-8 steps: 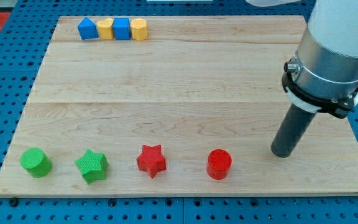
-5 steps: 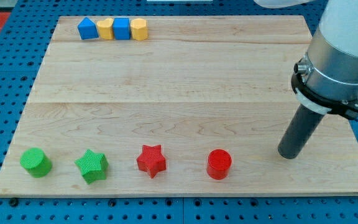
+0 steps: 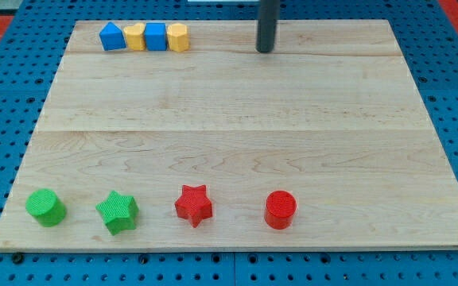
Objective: Slide the blue cube towards bottom center
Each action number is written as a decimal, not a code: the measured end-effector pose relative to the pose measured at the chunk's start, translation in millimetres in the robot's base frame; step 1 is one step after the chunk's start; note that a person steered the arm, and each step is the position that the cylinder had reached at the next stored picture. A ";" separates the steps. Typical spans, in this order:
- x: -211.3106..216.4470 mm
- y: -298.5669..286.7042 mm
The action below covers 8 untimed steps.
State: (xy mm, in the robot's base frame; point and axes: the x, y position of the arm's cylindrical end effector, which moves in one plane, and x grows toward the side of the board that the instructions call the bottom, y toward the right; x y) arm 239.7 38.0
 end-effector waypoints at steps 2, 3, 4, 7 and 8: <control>-45.5 -126.2; -17.4 -182.1; 33.4 -164.2; 198.4 -158.1; 196.5 -177.1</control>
